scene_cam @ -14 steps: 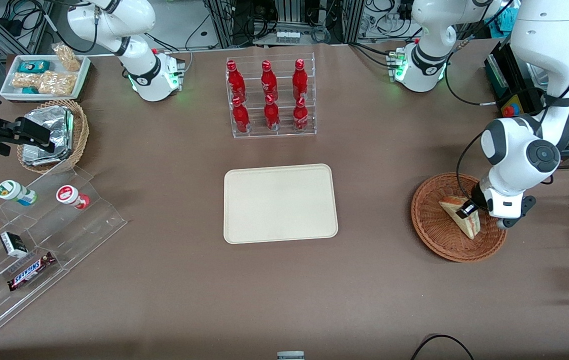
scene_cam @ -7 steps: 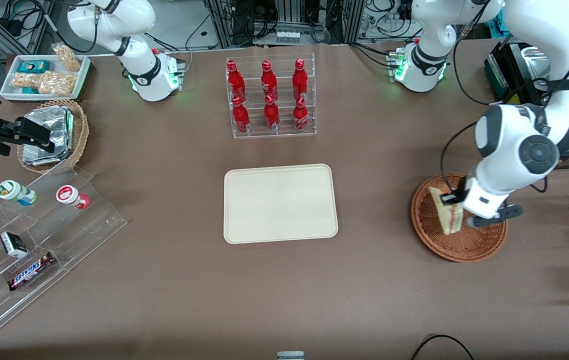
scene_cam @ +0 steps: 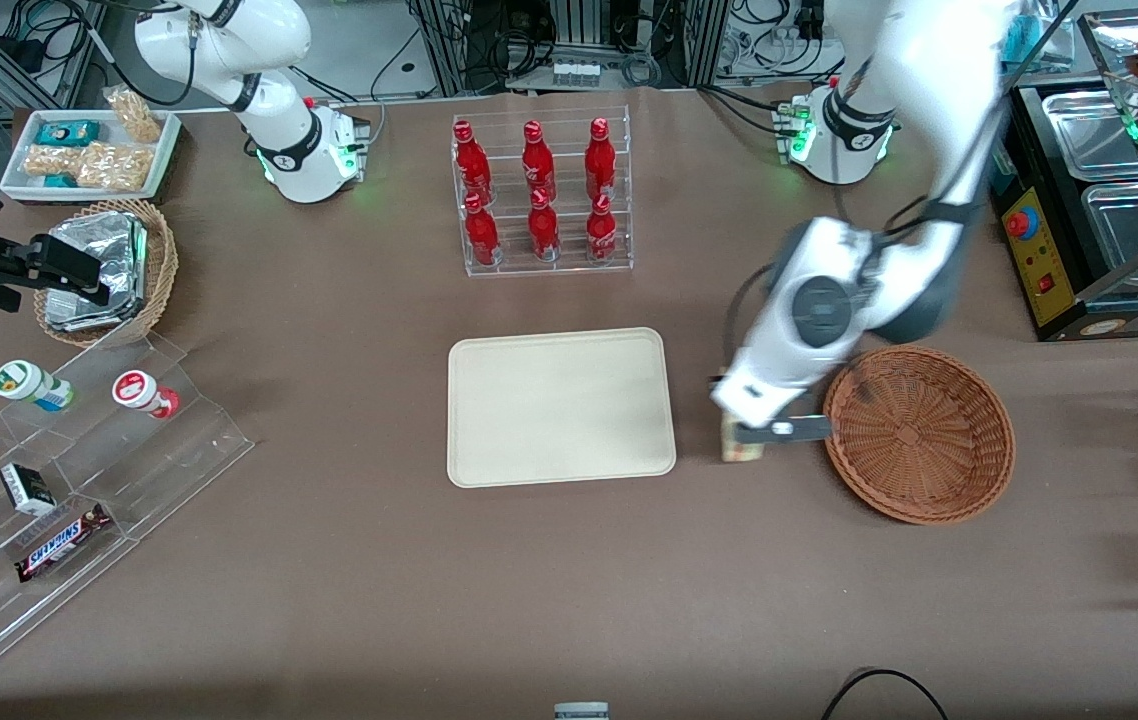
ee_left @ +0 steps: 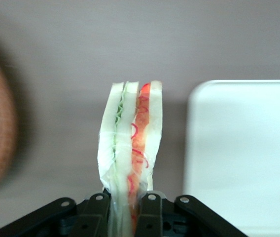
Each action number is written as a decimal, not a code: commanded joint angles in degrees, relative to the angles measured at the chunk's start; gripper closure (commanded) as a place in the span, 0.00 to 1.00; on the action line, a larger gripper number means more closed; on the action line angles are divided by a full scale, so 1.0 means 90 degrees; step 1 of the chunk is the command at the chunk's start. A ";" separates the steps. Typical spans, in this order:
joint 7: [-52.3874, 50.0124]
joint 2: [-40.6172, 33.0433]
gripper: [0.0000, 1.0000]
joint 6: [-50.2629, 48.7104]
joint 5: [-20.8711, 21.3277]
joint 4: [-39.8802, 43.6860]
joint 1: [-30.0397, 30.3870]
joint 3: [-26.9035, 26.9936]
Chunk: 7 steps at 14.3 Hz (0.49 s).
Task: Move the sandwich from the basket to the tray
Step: 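Carry the sandwich with the left gripper over the cream tray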
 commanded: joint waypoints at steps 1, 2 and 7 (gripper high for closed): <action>-0.0956 0.0944 0.94 -0.0145 -0.0014 0.1283 -0.0748 0.0105; -0.1288 0.1217 0.94 -0.0174 -0.0004 0.1606 -0.1021 0.0105; -0.2336 0.2254 0.95 -0.0155 0.0045 0.2799 -0.1941 0.0105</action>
